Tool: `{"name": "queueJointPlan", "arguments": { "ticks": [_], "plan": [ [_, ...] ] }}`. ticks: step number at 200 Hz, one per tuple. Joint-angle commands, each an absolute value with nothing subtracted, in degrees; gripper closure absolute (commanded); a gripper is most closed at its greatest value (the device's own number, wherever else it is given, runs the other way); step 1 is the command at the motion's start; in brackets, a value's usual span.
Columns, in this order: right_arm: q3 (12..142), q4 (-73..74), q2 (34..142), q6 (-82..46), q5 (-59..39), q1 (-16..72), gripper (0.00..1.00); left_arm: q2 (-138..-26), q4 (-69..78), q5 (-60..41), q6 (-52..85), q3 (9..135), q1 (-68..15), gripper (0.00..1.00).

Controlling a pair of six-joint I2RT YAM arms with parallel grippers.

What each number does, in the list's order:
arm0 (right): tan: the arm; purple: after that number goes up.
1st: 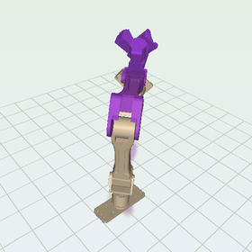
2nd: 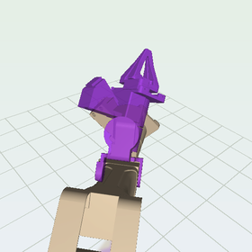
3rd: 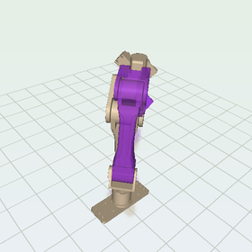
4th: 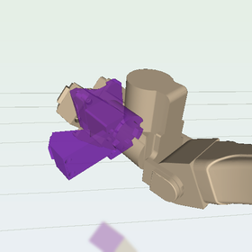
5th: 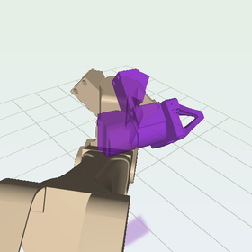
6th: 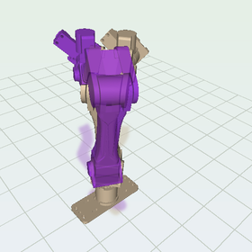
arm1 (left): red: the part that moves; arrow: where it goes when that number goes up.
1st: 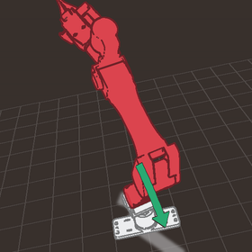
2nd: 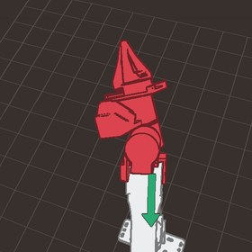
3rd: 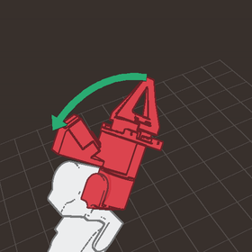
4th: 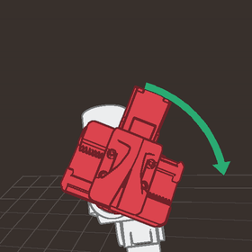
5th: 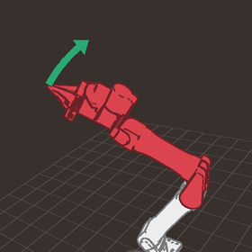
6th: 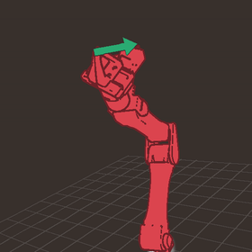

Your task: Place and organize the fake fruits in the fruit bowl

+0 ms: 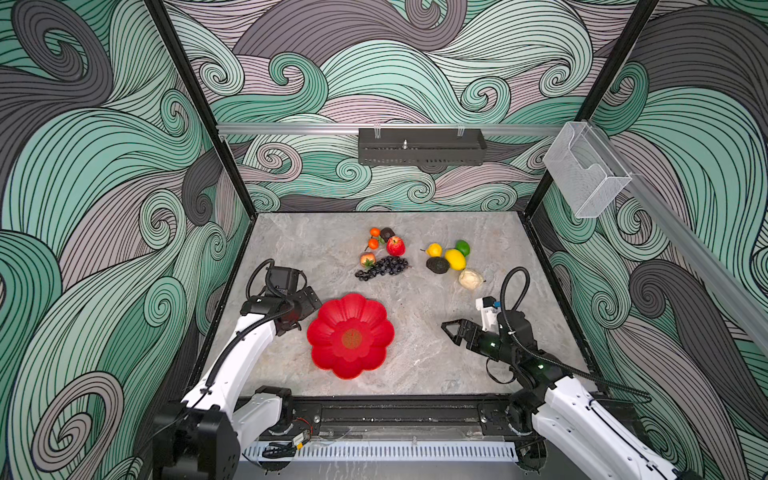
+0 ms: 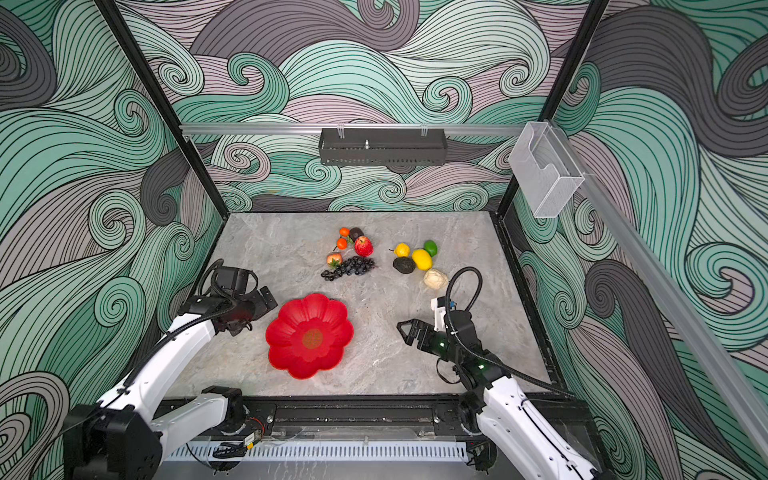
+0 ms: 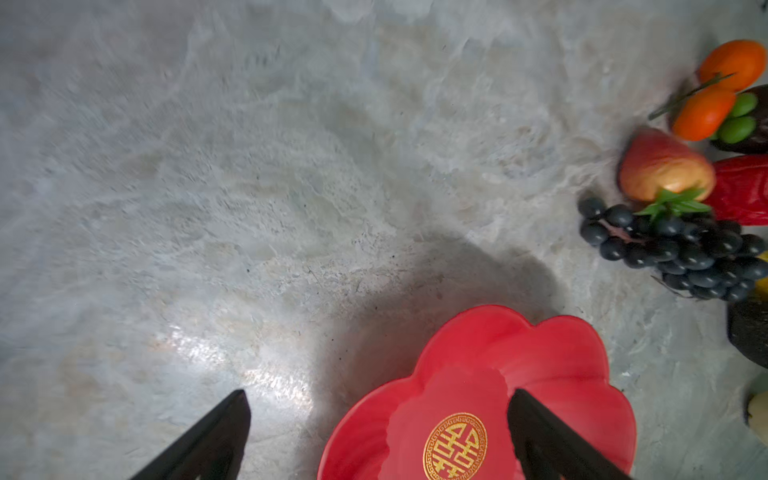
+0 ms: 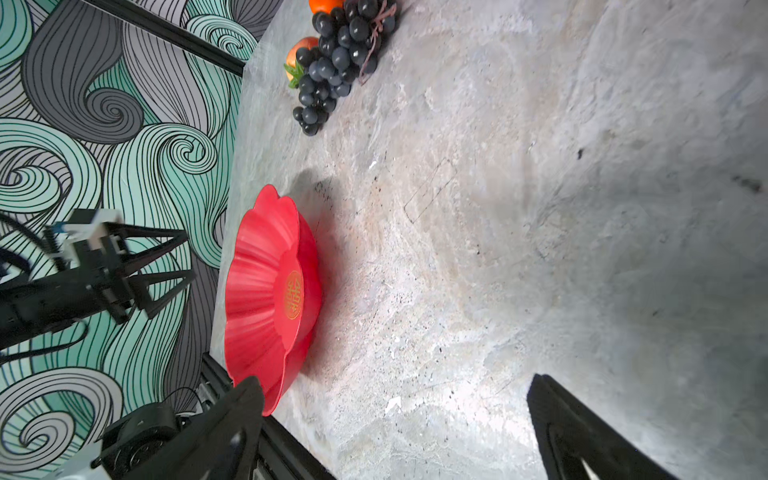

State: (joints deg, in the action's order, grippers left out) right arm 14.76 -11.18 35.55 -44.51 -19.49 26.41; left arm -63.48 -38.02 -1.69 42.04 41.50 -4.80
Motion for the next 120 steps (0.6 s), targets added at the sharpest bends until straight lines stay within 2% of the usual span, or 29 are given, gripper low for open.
{"name": "queueJointPlan", "arguments": {
  "ticks": [1,45,120],
  "plan": [
    [14.2,-8.4,36.8,-47.5,-17.1,30.4,0.0,-67.9,-33.4,-15.4,41.0,41.8,-3.4,0.01],
    [14.8,-2.7,44.5,-48.7,-13.8,36.4,0.0,-73.2,-27.2,-24.1,40.8,39.5,-4.1,0.01],
    [21.6,-8.7,51.1,-44.0,-9.0,37.3,0.0,-74.3,-23.9,-20.8,45.3,38.8,-16.1,0.01]
  ]
}}
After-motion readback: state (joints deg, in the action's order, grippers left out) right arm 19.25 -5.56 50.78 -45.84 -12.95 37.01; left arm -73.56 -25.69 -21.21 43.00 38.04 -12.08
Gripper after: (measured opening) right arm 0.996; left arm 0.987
